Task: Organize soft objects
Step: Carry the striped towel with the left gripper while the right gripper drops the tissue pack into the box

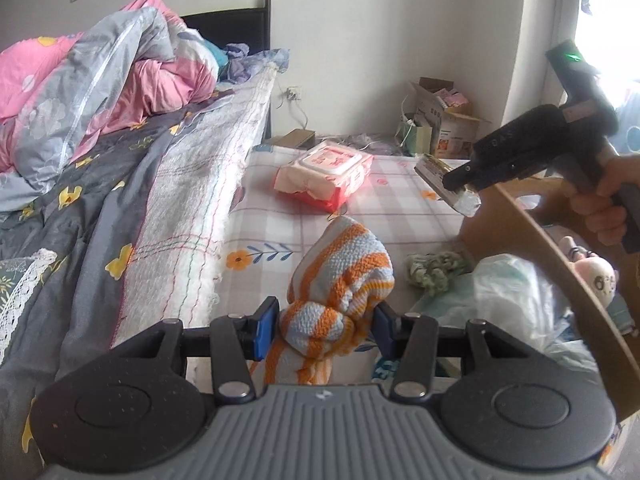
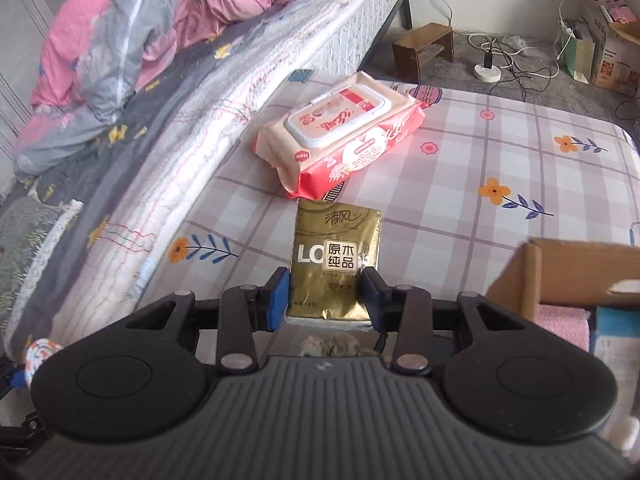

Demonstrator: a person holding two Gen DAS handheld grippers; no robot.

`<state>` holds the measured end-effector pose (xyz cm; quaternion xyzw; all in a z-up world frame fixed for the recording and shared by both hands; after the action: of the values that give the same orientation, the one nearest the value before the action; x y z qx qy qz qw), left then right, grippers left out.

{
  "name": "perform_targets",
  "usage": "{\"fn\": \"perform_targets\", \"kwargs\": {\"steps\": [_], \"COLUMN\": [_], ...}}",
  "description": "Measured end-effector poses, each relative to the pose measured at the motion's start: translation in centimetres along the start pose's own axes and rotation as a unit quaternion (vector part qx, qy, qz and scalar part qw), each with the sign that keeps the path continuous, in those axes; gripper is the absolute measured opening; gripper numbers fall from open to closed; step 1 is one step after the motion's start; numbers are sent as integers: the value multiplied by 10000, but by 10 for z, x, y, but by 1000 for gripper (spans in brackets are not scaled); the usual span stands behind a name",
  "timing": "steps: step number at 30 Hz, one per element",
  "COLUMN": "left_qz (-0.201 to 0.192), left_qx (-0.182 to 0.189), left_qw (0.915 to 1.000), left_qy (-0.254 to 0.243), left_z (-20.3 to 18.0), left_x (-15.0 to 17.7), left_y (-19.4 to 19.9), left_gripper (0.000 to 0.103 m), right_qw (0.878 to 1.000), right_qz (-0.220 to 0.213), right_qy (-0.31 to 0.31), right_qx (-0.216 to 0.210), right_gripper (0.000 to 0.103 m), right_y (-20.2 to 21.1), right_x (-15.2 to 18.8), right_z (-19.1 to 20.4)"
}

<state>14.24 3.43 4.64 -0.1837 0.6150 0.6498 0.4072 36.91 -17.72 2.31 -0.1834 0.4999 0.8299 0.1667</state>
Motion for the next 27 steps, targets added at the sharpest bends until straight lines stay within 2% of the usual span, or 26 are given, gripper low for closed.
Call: {"fn": "perform_targets", "kwargs": {"steps": [4,8,12,15,19,24,27], "left_qz": [-343,-634,-792,-786,-710,-613,-529], "left_qx": [384,876,1432,1720,1917,2022,2052], "left_qw": [9983,9926,9836,9778,9734,9715,9711], "left_qy": [-281,-550,-759,-902,-1032,-1070,-1102], "left_z": [-30,-66,-108,-138,-170,-190,-199], "left_x": [-20,-39,-54,-60,-62,-64,-64], "left_y": [20,31,32,28,21,13,8], "left_gripper": [49,49,49,49,49,49,49], "right_qw": [9987,9958,9935,9921,9903,9912,9918], "right_qz": [-401,-756,-715,-525,-233,162,107], "right_qy": [-249,-513,-867,-1042,-1045,-812,-756], "right_qx": [-194,-105,169,456,889,1030,1023], "right_gripper": [38,38,38,38,38,40,44], "right_y": [86,158,199,208,199,175,172], "right_x": [32,78,129,164,191,203,199], "right_z": [-34,-79,-129,-161,-187,-192,-193]}}
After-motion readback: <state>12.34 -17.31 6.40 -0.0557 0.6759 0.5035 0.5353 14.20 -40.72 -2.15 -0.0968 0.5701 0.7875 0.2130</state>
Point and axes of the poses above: each gripper's, at about its wrist camera, not at the fingertips, and y roughly against the way its jaws point, z to its left, x to its underside, the point moved 2 cm from there along -y, roughly the way its jaws point, and after that the axes turned 15 degrees about -y, right-handed, at the moved point
